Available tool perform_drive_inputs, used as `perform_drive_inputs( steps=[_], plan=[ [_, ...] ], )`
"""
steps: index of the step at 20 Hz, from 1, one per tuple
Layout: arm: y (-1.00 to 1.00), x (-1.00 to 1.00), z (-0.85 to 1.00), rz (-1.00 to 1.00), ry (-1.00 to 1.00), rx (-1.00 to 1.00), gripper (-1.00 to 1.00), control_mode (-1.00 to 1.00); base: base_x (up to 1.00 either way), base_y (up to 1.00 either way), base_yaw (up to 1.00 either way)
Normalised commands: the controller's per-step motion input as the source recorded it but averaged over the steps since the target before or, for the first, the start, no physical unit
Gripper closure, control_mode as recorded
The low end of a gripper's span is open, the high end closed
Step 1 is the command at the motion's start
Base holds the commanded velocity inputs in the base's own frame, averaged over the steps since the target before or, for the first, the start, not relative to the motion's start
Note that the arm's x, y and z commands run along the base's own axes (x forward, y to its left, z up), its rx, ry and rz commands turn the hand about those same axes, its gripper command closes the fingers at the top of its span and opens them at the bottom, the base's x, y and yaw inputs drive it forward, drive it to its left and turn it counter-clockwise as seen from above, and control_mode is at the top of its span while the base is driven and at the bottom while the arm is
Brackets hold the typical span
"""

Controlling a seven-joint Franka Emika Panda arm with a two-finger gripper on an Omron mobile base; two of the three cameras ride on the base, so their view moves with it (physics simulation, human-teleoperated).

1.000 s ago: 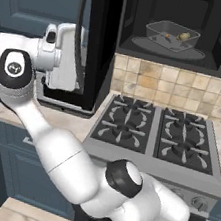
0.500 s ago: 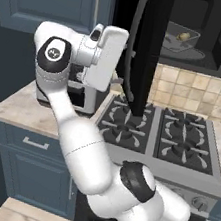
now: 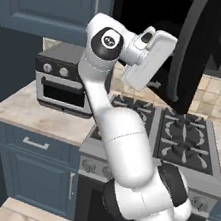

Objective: Place the tupperware containing the shrimp and mushroom meal in the microwave. Close the microwave door and press the start button to reheat the meal.

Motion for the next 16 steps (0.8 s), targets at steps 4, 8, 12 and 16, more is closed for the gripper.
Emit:
perform_drive_inputs(
  steps=[4, 8, 12, 16],
  plan=[
    [-0.97, 0.00, -0.08, 0.00, -0.14, 0.07, -1.00, -1.00, 0.00, 0.00, 0.00],
    [-0.90, 0.00, 0.00, 0.00, -0.12, 0.05, -1.00, -1.00, 0.00, 0.00, 0.00],
    [-0.79, 0.00, 0.00, 0.03, -0.11, 0.04, -1.00, -1.00, 0.00, 0.00, 0.00],
    [-0.66, 0.11, -0.04, 0.08, -0.18, 0.04, -1.00, -1.00, 0.00, 0.00, 0.00]
  ],
)
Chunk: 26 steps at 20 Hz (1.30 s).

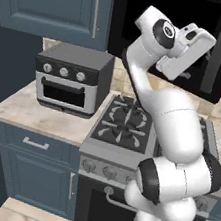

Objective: Place the tupperware containing the shrimp and mushroom meal in the microwave. Close the microwave door and press the start button to reheat the meal.

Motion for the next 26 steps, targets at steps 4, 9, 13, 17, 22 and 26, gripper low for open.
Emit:
perform_drive_inputs(
  steps=[4, 9, 13, 17, 22, 26],
  plan=[
    [-0.61, 0.14, -0.15, 0.16, -0.36, 0.04, -1.00, -1.00, 0.00, 0.00, 0.00],
    [-0.61, 0.26, -0.25, 0.24, -0.48, 0.06, -1.00, -1.00, 0.00, 0.00, 0.00],
    [-0.57, 0.39, -0.33, 0.28, -0.54, 0.06, -1.00, -1.00, 0.00, 0.00, 0.00],
    [-0.49, 0.68, -0.41, 0.27, -0.48, 0.02, -1.00, -1.00, 0.00, 0.00, 0.00],
    [-0.44, 0.90, -0.41, 0.26, -0.41, 0.00, -1.00, -1.00, 0.00, 0.00, 0.00],
    [-0.24, 0.97, -0.34, 0.19, -0.32, 0.00, -1.00, -1.00, 0.00, 0.00, 0.00]
  ],
)
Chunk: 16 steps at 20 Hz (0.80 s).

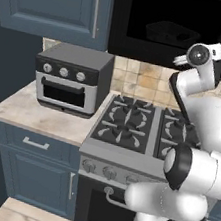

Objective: Place the tupperware containing the shrimp and mushroom meal in the microwave. Close the microwave door and press the start button to reheat the meal.

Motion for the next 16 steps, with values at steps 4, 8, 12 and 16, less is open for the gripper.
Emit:
perform_drive_inputs(
  steps=[4, 8, 12, 16],
  plan=[
    [-0.01, 0.94, -0.04, 0.05, -0.10, -0.01, -1.00, -1.00, 0.00, 0.00, 0.00],
    [0.00, 0.92, 0.02, 0.00, 0.02, -0.07, -1.00, -1.00, 0.00, 0.00, 0.00],
    [0.00, 0.81, 0.08, 0.00, 0.08, -0.09, -1.00, -1.00, 0.00, 0.00, 0.00],
    [0.13, 0.12, 0.19, -0.01, 0.05, -0.13, -1.00, -1.00, 0.00, 0.00, 0.00]
  ],
)
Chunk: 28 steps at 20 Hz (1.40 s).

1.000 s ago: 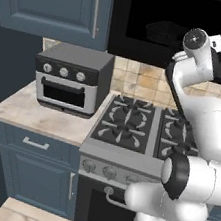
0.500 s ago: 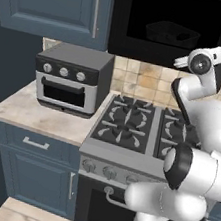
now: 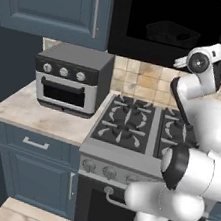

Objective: Place the tupperware containing the shrimp and mushroom meal in the microwave. Close the microwave door and press the start button to reheat the meal.

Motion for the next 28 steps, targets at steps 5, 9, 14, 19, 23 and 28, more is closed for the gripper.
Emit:
perform_drive_inputs(
  steps=[5, 9, 14, 19, 23, 28],
  plan=[
    [0.35, -0.11, 0.30, -0.02, 0.01, -0.06, -1.00, -1.00, 0.00, 0.00, 0.00],
    [0.27, -0.34, 0.29, -0.08, 0.00, 0.00, -1.00, -1.00, 0.00, 0.00, 0.00],
    [0.17, -0.58, 0.33, -0.12, 0.00, 0.02, -1.00, -1.00, 0.00, 0.00, 0.00],
    [0.17, -0.55, 0.36, -0.10, 0.00, 0.03, -1.00, -1.00, 0.00, 0.00, 0.00],
    [0.04, -0.59, 0.32, -0.09, 0.00, 0.04, -1.00, -1.00, 0.00, 0.00, 0.00],
    [0.00, -0.52, 0.19, -0.08, 0.00, 0.09, -1.00, -1.00, 0.00, 0.00, 0.00]
  ],
)
